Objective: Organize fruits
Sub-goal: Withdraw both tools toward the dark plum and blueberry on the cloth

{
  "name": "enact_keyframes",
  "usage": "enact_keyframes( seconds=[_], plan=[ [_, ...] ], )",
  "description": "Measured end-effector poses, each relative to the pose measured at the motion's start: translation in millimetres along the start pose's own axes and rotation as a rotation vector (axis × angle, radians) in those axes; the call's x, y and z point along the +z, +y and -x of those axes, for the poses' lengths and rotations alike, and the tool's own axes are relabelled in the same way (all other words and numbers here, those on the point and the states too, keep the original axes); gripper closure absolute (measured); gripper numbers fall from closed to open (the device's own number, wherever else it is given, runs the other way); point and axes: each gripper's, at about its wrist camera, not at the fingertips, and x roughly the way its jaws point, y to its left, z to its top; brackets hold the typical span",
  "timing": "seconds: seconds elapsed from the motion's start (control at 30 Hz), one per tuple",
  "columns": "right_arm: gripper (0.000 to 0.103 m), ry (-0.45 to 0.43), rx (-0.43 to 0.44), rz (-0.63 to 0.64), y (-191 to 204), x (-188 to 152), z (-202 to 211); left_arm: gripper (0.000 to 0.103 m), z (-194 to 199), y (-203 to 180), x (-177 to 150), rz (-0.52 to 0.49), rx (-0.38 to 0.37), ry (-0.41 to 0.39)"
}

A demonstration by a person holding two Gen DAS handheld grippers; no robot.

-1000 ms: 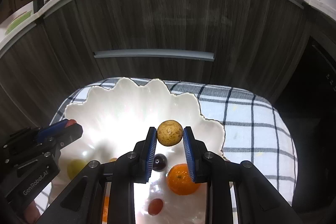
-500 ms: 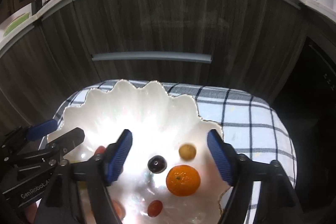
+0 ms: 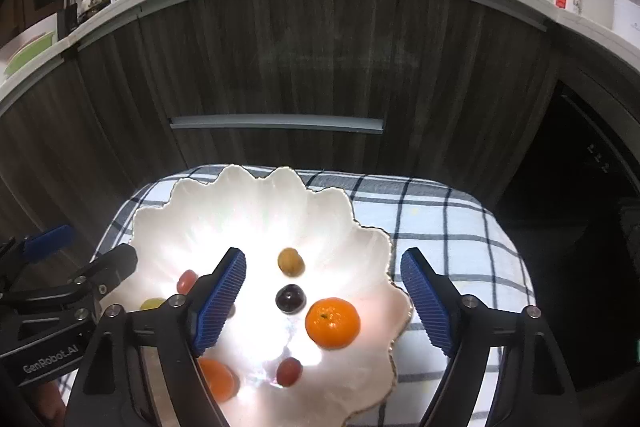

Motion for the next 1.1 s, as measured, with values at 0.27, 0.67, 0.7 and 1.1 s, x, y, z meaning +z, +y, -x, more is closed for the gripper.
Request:
enact_keyframes(
  seconds=[0.27,0.67,0.7,1.1],
  plan=[
    [0.019,-0.036,-0.025,-0.011,-6.8,-3.6,31.8,0.005,28.8,-5.1,-3.2,-0.022,0.018,-0.034],
    [0.019,-0.045,-0.043,-0.059,-30.3,-17.2,59.2,0.003,58.4,-13.1,-18.8,-0.039,0.018,-0.053],
    [0.019,-0.044,-0.045,-0.06,-30.5,-17.8,60.3,0.003,59.5,-13.4,-20.3,-0.036,0.017,-0.053],
    [0.019,-0.04,-0.068,-0.083,-39.5,-40.5,76.6,0.003,72.8,-10.6,-44.4,-0.021,0.04,-0.056]
  ],
)
